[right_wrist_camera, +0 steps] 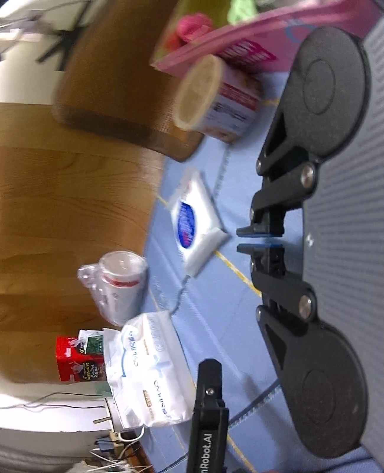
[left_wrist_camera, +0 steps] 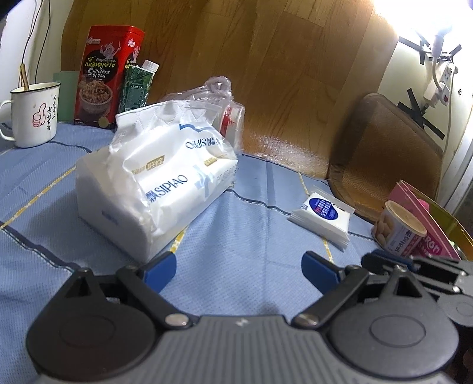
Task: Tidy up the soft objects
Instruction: 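Close the right gripper on the wet-wipe packet edge and lift it, then carry the wet-wipe packet into the pink tin and open the right gripper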
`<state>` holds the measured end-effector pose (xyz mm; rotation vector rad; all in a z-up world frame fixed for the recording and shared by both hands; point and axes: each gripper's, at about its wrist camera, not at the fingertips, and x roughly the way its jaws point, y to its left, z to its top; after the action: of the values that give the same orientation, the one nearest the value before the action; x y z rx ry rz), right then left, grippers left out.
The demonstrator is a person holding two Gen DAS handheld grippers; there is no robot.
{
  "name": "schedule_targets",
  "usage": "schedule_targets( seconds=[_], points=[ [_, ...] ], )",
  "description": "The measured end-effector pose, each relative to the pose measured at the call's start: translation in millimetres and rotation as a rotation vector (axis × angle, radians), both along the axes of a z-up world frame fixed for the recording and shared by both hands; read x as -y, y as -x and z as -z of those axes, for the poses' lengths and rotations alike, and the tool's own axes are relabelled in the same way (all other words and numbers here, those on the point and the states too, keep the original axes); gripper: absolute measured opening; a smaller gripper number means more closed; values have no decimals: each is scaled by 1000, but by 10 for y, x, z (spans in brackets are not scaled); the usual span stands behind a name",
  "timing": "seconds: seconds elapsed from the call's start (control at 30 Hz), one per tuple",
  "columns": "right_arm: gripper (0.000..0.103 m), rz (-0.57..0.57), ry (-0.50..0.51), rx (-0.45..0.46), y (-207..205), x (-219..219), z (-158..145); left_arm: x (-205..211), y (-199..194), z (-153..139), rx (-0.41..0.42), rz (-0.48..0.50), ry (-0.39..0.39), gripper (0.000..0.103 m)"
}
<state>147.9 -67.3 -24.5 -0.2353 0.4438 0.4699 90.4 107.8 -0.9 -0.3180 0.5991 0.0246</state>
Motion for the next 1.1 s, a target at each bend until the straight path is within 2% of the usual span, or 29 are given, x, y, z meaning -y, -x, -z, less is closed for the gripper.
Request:
schedule_targets(
  seconds=[0.03, 0.13, 0.27, 0.33, 0.37, 0.43, 0.5, 0.53, 0.77, 1.1],
  points=[
    [15, -6, 13, 12, -20, -23, -9, 5, -1, -2, 1, 1, -3, 95],
    [38, -14, 52, 50, -112, -85, -26, 11, 1, -7, 6, 4, -8, 95],
    [39, -32, 103, 76, -290, -204, -32, 9, -2, -6, 12, 4, -5, 95],
    [37, -35, 132, 75, -365, -253, -16, 5, -3, -4, 10, 5, -1, 95],
    [32, -38, 151, 72, -388, -272, 5, 3, -3, -4, 11, 5, 0, 95],
    [13, -45, 192, 69, -426, -306, 52, 2, -4, -4, 10, 6, 1, 95],
    [9, -55, 222, 89, -382, -313, 57, 3, -3, -4, 10, 6, 1, 95],
    [4, -61, 229, 91, -356, -309, 48, 3, -5, -4, 10, 6, 1, 95],
    [3, -107, 223, 103, 61, -149, 69, 0, -7, -6, 7, 7, 2, 95],
    [4, -182, 128, 46, 1167, 482, 76, 26, -28, -4, -9, 38, -6, 99]
  ],
)
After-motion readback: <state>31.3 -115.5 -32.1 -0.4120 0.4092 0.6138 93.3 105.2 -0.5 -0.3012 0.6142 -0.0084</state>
